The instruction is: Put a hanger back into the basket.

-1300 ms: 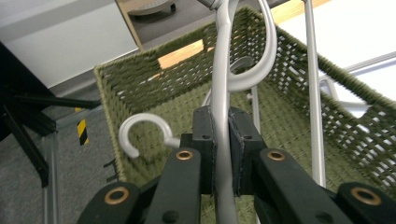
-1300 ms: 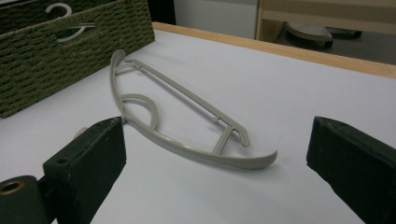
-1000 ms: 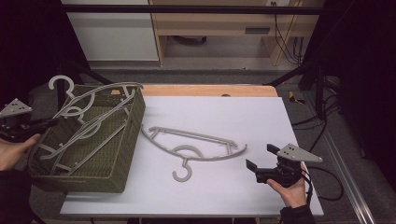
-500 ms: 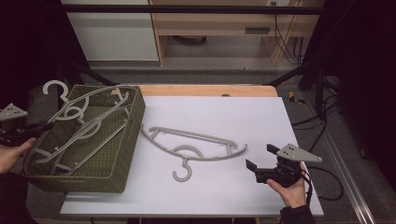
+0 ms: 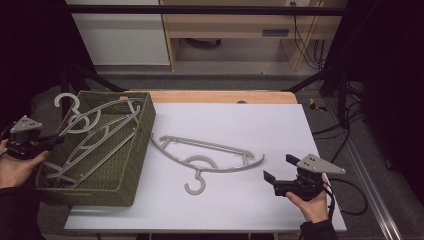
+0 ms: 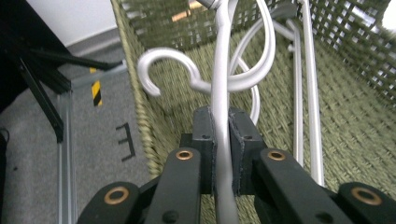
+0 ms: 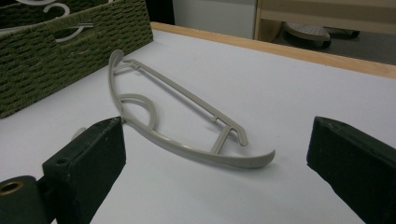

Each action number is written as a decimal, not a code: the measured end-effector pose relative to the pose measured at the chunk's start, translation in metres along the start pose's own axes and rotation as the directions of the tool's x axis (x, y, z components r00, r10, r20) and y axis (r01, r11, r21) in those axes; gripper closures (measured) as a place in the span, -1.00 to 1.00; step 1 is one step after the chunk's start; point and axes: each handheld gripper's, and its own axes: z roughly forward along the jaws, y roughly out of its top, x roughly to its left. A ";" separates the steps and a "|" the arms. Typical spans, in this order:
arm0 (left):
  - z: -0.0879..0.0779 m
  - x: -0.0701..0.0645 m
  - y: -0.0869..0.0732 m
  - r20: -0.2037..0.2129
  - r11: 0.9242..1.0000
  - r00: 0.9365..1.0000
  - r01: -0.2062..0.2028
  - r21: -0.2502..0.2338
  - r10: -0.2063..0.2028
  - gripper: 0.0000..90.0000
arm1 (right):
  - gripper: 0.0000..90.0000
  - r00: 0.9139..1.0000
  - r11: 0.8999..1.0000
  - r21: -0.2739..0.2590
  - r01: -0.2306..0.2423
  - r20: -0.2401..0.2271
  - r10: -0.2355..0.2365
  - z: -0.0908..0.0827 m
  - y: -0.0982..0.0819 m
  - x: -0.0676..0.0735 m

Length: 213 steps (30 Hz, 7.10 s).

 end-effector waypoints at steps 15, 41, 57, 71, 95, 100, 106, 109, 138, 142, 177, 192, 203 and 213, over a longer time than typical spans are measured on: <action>0.025 -0.018 -0.003 0.027 0.984 1.000 0.008 0.177 -0.013 0.80 | -0.89 1.000 1.000 0.002 0.006 -0.003 -0.006 0.001 0.000 0.001; -0.018 -0.078 0.035 0.177 0.988 0.982 -0.031 -0.154 0.058 -0.28 | -0.89 1.000 1.000 -0.002 0.011 -0.006 -0.011 0.001 0.001 0.002; -0.030 -0.170 0.032 0.291 0.938 0.953 0.019 -0.346 0.089 -0.68 | -0.88 0.998 0.999 0.002 0.052 -0.028 -0.052 0.009 0.005 0.010; -0.023 -0.205 0.018 0.346 0.937 0.931 0.015 -0.350 0.114 -0.75 | -0.86 0.991 0.994 0.048 0.103 -0.087 -0.099 0.034 0.014 0.029; -0.015 -0.216 0.017 0.375 0.943 0.916 -0.011 -0.332 0.143 -0.79 | -0.74 0.964 0.934 0.273 0.229 -0.197 -0.179 0.120 0.017 0.065; -0.016 -0.211 0.017 0.373 0.941 0.919 0.004 -0.338 0.130 -0.80 | -0.66 0.956 0.912 0.315 0.262 -0.215 -0.201 0.136 0.013 0.068; -0.017 -0.203 0.015 0.370 0.939 0.923 0.034 -0.343 0.102 -0.81 | -0.57 0.954 0.884 0.377 0.277 -0.218 -0.205 0.155 0.005 0.066; -0.018 -0.201 0.015 0.366 0.937 0.926 0.039 -0.347 0.097 -0.81 | -0.50 0.954 0.865 0.413 0.285 -0.208 -0.215 0.163 0.001 0.065; -0.020 -0.205 0.016 0.363 0.936 0.925 0.022 -0.352 0.115 -0.80 | 0.57 0.928 0.791 0.500 0.353 -0.295 -0.228 0.177 -0.008 0.057; -0.020 -0.206 0.016 0.364 0.936 0.924 0.022 -0.351 0.115 -0.80 | 0.70 0.914 0.774 0.512 0.372 -0.347 -0.210 0.168 -0.011 0.057; -0.018 -0.212 0.017 0.367 0.940 0.921 0.000 -0.342 0.134 -0.80 | 0.82 0.925 0.710 0.602 0.366 -0.320 -0.205 0.144 -0.016 0.073; -0.016 -0.213 0.017 0.369 0.942 0.919 -0.008 -0.335 0.139 -0.79 | 0.83 0.963 0.745 0.614 0.260 -0.226 -0.150 0.137 -0.019 0.067; -0.018 -0.213 0.017 0.369 0.940 0.917 -0.014 -0.340 0.148 -0.79 | 0.84 0.959 0.833 0.509 0.217 -0.270 -0.085 0.124 -0.006 0.067; -0.026 -0.217 0.022 0.372 0.934 0.903 -0.077 -0.349 0.214 -0.79 | 0.83 0.874 0.848 0.437 0.300 -0.483 -0.060 0.089 0.024 0.058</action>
